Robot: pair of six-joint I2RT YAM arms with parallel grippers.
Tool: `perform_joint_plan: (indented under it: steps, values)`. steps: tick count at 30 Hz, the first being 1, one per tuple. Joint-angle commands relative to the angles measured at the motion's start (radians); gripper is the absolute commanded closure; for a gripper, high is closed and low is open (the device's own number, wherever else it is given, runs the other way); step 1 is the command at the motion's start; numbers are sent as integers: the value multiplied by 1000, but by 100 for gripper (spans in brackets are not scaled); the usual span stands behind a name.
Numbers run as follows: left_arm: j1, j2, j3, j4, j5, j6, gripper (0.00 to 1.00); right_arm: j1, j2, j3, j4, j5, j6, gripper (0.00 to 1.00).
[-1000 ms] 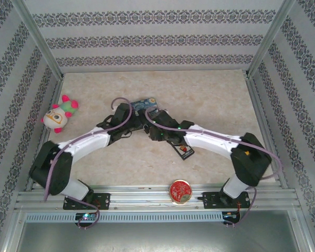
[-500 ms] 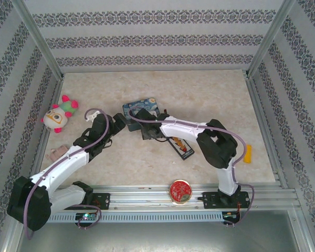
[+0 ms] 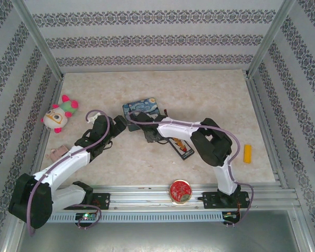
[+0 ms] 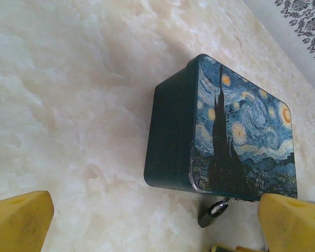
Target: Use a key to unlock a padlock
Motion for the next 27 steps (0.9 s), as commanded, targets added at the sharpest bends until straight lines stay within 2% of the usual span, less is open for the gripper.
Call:
perform_joint_plan:
  steps: [1,7,10,11,15,19,21,27]
  values:
    - [15,8,-8,36,8,-8,1,9,-50,-75,-37,-8,27,60]
    - [15,5,-5,36,12,-14,1,10,-143,-155,-36,-50,47,65]
    - [16,-1,-6,39,13,-15,1,12,-180,-173,-60,-59,62,53]
    - [15,-4,-4,39,13,-15,1,14,-189,-181,-72,-60,70,52]
    - [15,-11,1,34,12,-14,1,25,-232,-221,-74,-107,103,52]
    - [15,-3,14,30,9,-6,1,35,-272,-273,15,-209,147,52]
    - [16,4,20,31,10,-5,1,34,-267,-287,54,-235,161,52]
    - [16,25,29,37,21,1,1,26,-185,-257,65,-207,156,48]
